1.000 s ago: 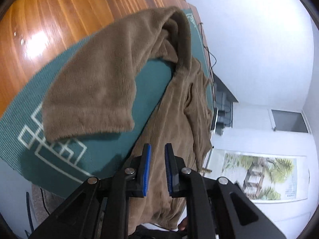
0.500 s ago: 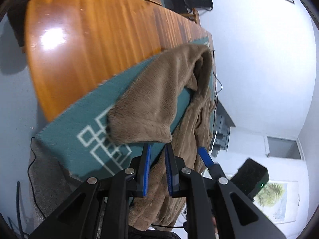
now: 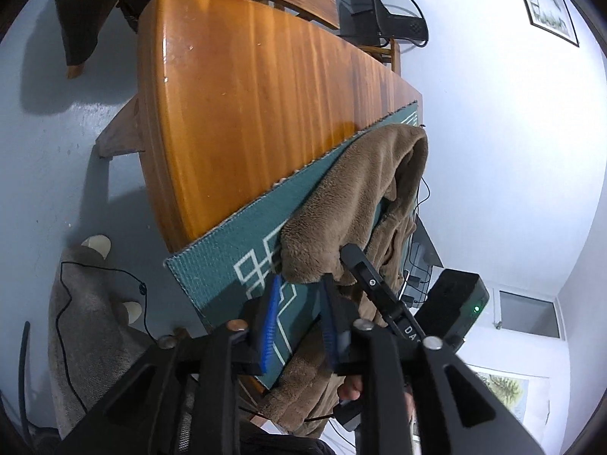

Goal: Fold clothes

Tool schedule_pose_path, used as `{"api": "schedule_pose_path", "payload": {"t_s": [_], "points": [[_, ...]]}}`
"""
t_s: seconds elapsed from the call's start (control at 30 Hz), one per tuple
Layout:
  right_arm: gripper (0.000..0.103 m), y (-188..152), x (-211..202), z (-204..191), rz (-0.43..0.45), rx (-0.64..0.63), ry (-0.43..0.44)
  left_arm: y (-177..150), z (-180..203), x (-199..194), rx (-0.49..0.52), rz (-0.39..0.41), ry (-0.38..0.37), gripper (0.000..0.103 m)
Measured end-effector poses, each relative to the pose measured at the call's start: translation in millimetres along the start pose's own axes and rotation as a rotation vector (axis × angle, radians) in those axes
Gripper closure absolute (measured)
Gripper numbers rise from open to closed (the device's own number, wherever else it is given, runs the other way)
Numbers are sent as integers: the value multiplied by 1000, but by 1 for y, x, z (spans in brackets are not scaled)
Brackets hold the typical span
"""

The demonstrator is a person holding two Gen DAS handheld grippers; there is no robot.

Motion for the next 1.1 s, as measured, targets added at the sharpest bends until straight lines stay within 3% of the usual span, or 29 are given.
{"api": "schedule_pose_path", "payload": {"t_s": [0.07, 0.13, 0.2, 0.3, 0.4, 0.7, 0.93, 1.1], "points": [[50, -1, 2, -6, -10, -35, 8, -3, 3, 6, -1, -11, -5, 73], [63, -6, 5, -13, -33, -65, 40, -6, 7, 12, 1, -23, -12, 73], [67, -10, 5, -17, -41, -86, 53, -8, 11, 16, 6, -31, -20, 73], [72, -8, 3, -19, -31, -31, 104, -11, 14, 19, -6, -36, -27, 66], [73, -1, -2, -21, -9, 66, 175, -13, 14, 20, -60, -31, -57, 54], [73, 21, -17, -57, 45, 127, 289, -11, 21, 22, -240, 44, -170, 24], [73, 17, -24, -65, 60, 130, 322, -8, 32, 45, -370, 6, -279, 21], [73, 4, -33, -62, 57, 104, 318, -9, 38, 56, -377, -17, -267, 20]]}}
Point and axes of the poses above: each gripper's, at about its wrist camera, not at the fingertips, and x roughly the way its jaws point, z to its right, y to its top, the point moved 10 cm from there along x, roughly the way its jaws point, and after that the axes turned 10 degrees about z, right-handed, at the moved point
